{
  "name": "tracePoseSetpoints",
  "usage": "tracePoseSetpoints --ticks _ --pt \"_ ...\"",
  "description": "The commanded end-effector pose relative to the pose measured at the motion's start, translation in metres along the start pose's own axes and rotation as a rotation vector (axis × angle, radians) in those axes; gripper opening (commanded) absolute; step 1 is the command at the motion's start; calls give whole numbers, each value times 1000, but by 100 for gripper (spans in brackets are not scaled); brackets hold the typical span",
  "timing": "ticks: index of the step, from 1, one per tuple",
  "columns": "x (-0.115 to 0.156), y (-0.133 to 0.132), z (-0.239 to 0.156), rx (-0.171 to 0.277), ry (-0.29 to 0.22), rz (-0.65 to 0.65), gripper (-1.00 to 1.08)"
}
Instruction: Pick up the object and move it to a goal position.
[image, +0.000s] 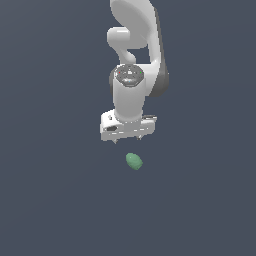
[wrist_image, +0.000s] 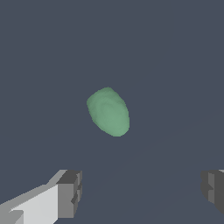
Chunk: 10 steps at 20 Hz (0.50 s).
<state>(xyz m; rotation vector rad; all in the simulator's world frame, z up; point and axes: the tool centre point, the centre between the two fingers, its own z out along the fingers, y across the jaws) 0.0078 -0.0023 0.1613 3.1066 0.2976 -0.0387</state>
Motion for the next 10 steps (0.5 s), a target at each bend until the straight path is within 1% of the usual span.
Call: tracePoseSetpoints --ticks 1,10 --pt "4 -2 7 -1 1 -54 100" --pt "24 -11 39 1 13 -314 100"
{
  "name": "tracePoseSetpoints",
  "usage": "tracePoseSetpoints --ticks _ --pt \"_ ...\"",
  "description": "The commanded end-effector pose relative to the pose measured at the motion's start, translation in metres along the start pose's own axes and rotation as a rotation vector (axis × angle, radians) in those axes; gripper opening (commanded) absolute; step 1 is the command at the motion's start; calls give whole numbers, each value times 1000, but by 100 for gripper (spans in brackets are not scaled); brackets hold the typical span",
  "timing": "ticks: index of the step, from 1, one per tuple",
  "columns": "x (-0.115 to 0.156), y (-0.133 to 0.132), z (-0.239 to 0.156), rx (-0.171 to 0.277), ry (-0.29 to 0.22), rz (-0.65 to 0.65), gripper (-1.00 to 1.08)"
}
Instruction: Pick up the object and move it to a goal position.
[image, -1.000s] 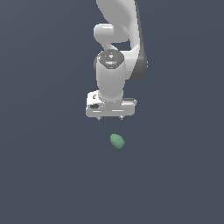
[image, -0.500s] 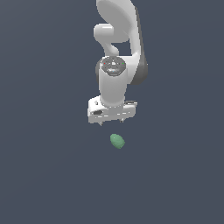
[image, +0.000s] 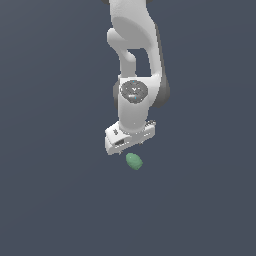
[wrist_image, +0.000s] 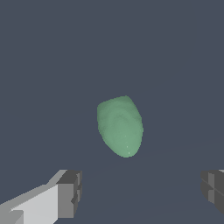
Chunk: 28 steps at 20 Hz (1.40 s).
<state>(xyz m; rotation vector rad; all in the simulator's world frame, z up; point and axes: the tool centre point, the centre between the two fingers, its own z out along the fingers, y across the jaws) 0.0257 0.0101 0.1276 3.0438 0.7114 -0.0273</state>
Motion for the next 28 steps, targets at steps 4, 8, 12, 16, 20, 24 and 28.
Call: tracePoseSetpoints --ticks 4,8,12,16,20,24,28 --pt "12 -3 18 3 9 -146 100" --pt "17 -5 28 5 15 -220 100" --pt "21 -6 34 7 19 -269 100" --pt "23 -7 37 8 22 -294 100" --pt "23 -7 38 8 21 -292 100" --pt "23 -7 48 8 21 -293 100" --pt "23 -8 69 8 22 -295 100"
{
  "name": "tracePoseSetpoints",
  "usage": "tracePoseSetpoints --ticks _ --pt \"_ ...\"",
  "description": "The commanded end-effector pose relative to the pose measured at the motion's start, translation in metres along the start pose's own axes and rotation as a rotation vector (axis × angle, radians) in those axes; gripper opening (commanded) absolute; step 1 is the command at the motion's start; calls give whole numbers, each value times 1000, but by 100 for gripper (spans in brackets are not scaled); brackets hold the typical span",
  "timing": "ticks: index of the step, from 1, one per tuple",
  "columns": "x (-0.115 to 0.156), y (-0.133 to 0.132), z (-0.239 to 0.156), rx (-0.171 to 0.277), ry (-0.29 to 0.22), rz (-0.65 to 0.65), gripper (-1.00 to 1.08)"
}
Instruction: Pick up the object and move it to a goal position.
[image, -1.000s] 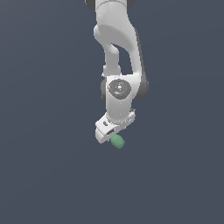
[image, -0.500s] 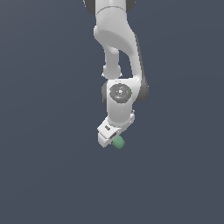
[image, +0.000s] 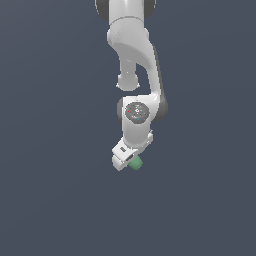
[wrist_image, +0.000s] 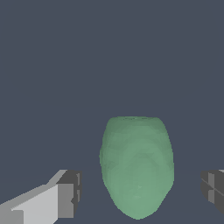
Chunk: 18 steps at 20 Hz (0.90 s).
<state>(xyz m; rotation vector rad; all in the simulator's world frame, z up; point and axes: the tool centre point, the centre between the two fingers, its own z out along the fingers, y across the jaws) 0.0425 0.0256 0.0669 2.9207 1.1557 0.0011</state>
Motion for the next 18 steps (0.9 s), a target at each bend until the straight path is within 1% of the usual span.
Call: tracePoseSetpoints --ticks 1,4,8,9,18 --pt "-1 -1 14 1 -1 -1 100" --pt "-1 -1 25 1 -1 -2 100" --pt "0 0 28 1 -1 -2 100" --pt "0 0 28 1 -1 -2 -100" --pt "0 0 28 1 -1 -2 -100"
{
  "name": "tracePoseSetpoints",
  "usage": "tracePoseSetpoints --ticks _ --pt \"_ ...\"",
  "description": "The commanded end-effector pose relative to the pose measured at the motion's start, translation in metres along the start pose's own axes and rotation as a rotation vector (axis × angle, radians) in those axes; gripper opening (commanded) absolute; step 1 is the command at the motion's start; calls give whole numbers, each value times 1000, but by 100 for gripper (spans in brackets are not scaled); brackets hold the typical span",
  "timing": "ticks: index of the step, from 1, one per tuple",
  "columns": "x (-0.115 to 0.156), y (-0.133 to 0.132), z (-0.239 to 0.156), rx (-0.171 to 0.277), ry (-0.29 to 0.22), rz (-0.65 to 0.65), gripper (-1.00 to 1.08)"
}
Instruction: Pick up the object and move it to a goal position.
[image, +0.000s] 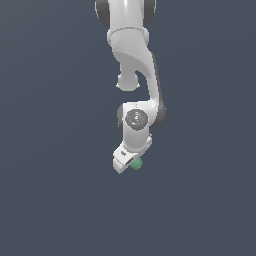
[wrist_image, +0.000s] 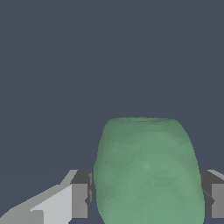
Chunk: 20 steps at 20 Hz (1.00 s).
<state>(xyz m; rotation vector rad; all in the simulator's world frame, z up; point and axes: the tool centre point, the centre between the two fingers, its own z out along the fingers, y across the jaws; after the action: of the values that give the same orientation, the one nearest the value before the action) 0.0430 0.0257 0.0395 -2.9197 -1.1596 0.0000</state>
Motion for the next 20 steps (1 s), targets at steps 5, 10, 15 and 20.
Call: tracePoseSetpoints --ticks 5,10,15,20 --pt "-2 1 -3 0 0 0 -100" --pt "-12 3 -17 0 0 0 -100" --pt "-30 8 -42 0 0 0 -100" --pt "-57 14 -80 -1 -1 0 -100"
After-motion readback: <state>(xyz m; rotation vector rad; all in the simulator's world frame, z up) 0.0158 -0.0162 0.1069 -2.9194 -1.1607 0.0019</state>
